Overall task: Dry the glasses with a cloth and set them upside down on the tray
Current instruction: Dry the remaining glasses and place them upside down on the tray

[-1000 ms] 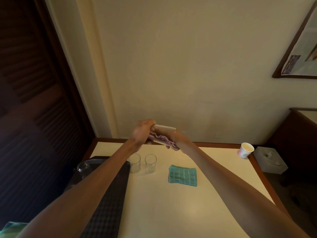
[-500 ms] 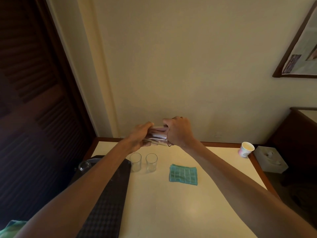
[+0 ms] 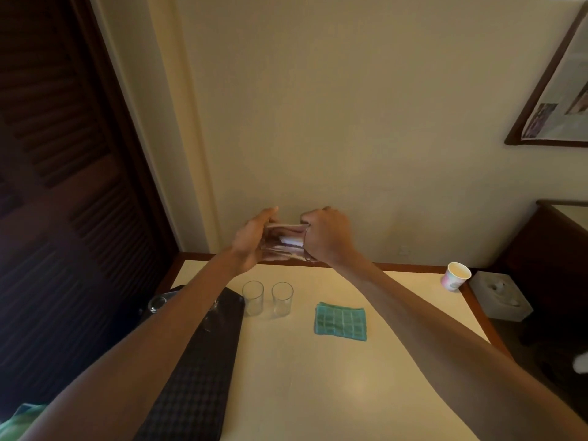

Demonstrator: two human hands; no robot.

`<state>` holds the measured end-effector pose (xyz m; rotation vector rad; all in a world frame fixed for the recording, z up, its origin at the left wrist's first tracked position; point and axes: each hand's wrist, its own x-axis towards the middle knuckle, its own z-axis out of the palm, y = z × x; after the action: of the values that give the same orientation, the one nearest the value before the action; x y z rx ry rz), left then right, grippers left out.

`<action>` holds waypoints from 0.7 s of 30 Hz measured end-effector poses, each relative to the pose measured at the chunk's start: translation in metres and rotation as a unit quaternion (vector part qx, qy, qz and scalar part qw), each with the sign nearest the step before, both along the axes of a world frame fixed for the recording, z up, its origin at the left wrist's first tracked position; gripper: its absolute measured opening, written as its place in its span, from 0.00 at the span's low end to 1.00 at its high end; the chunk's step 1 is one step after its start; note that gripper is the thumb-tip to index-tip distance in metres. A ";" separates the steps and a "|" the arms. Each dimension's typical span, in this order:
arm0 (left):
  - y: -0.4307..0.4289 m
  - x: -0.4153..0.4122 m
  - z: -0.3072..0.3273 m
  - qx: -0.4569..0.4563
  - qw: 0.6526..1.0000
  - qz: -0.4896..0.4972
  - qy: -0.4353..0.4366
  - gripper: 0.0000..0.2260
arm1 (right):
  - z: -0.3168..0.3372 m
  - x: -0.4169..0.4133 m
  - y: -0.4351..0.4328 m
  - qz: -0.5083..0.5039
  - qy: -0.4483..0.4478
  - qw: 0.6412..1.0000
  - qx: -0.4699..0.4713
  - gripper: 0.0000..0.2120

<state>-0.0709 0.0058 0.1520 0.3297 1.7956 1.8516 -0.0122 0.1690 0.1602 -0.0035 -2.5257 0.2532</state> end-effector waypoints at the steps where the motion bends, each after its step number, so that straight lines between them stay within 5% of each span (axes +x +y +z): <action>1: -0.002 0.000 0.000 -0.006 0.999 -0.020 -0.043 0.17 | 0.003 0.002 -0.002 0.014 0.047 0.997 0.056 0.09; 5: 0.001 0.002 -0.003 -0.039 0.998 0.008 -0.042 0.15 | -0.003 -0.003 0.000 0.017 0.000 0.997 0.080 0.04; 8: 0.006 0.000 -0.004 -0.056 0.994 0.073 0.060 0.10 | -0.012 -0.003 0.000 -0.050 -0.142 0.981 -0.120 0.02; 9: 0.006 -0.001 -0.003 -0.064 0.989 0.084 0.107 0.10 | -0.013 -0.002 -0.001 -0.053 -0.206 0.940 -0.265 0.07; 11: 0.007 0.002 0.000 -0.056 0.979 0.089 0.176 0.08 | -0.012 0.002 -0.004 -0.036 -0.350 0.755 -0.553 0.18; 12: 0.008 0.004 0.001 -0.052 0.975 0.088 0.198 0.08 | -0.011 0.004 -0.005 -0.017 -0.381 0.686 -0.620 0.21; 13: 0.008 0.005 0.001 -0.047 0.973 0.086 0.208 0.07 | -0.010 0.004 -0.005 -0.011 -0.392 0.665 -0.636 0.23; 14: 0.008 0.006 0.000 -0.035 0.976 0.084 0.200 0.07 | -0.006 0.005 -0.007 -0.019 -0.390 0.683 -0.617 0.22; 15: 0.008 0.006 0.000 -0.013 0.983 0.079 0.168 0.07 | -0.002 0.006 -0.008 -0.035 -0.370 0.747 -0.550 0.19; 17: 0.004 0.005 0.003 0.041 0.996 0.044 0.059 0.09 | 0.009 0.011 -0.011 -0.077 -0.266 0.922 -0.269 0.14; 18: 0.000 0.002 0.005 0.054 0.998 0.011 0.006 0.11 | 0.016 0.015 -0.014 -0.085 -0.197 0.968 -0.131 0.09; 21: -0.011 -0.003 0.011 0.025 0.997 -0.060 -0.046 0.15 | 0.037 0.023 -0.028 -0.077 -0.121 0.987 0.077 0.06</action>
<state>-0.0744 -0.0052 0.1634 0.3582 1.6351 1.8001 0.0105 0.1409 0.1973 -0.1768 -2.7619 -0.0049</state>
